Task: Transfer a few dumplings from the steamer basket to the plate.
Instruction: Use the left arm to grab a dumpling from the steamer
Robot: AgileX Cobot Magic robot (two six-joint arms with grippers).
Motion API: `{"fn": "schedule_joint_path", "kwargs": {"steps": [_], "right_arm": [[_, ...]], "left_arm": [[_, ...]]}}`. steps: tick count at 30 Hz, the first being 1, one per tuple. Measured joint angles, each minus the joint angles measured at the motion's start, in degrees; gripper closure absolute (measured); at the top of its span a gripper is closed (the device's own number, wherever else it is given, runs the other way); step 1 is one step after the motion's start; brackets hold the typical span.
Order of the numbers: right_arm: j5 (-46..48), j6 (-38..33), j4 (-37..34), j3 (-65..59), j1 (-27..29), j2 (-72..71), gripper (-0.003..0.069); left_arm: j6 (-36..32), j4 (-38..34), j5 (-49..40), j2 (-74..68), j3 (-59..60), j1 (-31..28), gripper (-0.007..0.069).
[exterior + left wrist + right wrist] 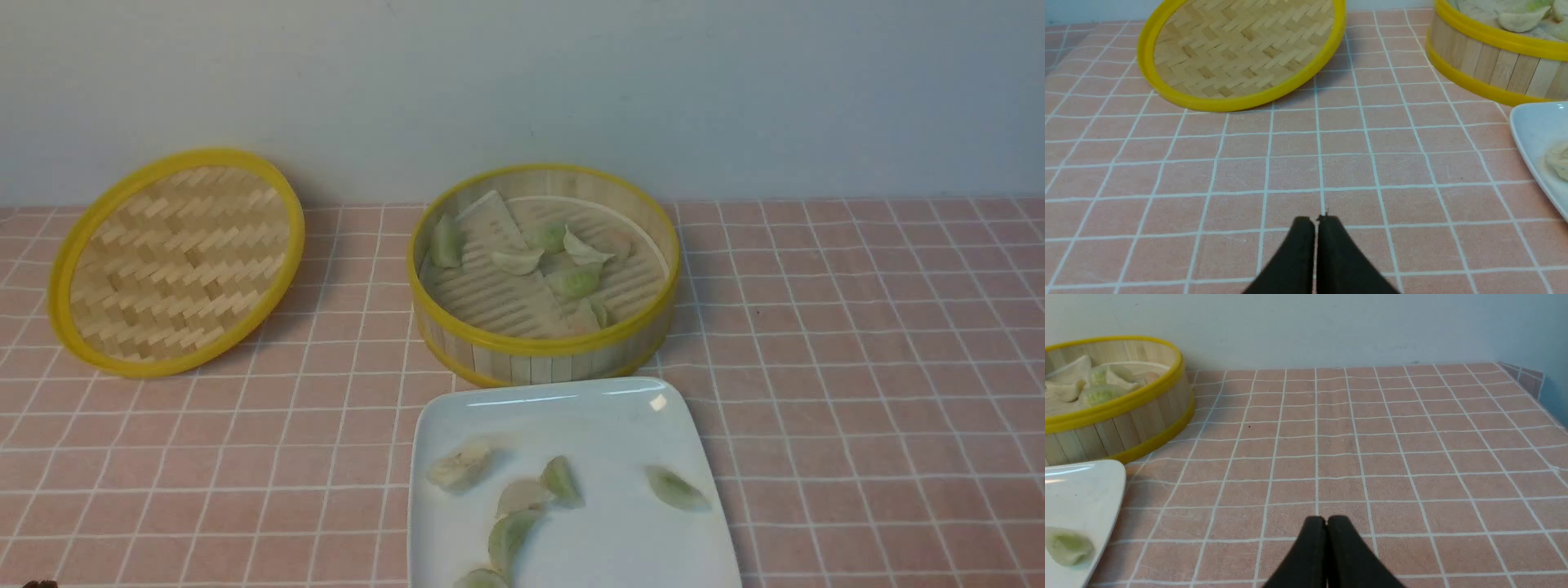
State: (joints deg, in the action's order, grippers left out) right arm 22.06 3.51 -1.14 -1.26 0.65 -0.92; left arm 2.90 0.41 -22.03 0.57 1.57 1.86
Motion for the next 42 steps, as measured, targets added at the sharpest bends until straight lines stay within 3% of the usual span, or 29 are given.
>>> {"fn": "schedule_joint_path", "kwargs": {"steps": [16, 19, 22, 27, 33, 37, 42], "right_arm": [[0.0, 0.0, 0.0, 0.0, 0.0, 0.0, 0.0673], [0.0, 0.0, 0.0, 0.0, 0.0, 0.0, 0.0673], [0.0, 0.0, 0.0, 0.0, 0.0, 0.0, 0.0673], [0.0, 0.0, 0.0, 0.0, 0.0, 0.0, 0.0673], [0.0, -0.2, 0.3, 0.0, 0.0, 0.0, 0.0673], [0.1, -0.2, 0.5, 0.0, 0.0, 0.0, 0.0673], [0.1, -0.2, 0.5, 0.0, 0.0, 0.0, 0.0673]], "left_arm": [[0.1, 0.0, 0.1, 0.0, 0.0, 0.0, 0.0631], [2.6, -4.0, 1.9, 0.0, 0.0, 0.0, 0.0631], [6.6, -13.2, 7.0, 0.0, 0.0, 0.0, 0.0631], [7.7, -22.9, 16.4, 0.0, 0.0, 0.0, 0.0631], [8.1, -28.2, 33.6, 0.0, -0.3, 0.0, 0.0631], [8.1, -27.2, 32.5, -1.5, -6.4, 0.0, 0.0631], [7.9, -20.4, 17.9, -13.5, -21.6, 0.0, 0.0631]]}}
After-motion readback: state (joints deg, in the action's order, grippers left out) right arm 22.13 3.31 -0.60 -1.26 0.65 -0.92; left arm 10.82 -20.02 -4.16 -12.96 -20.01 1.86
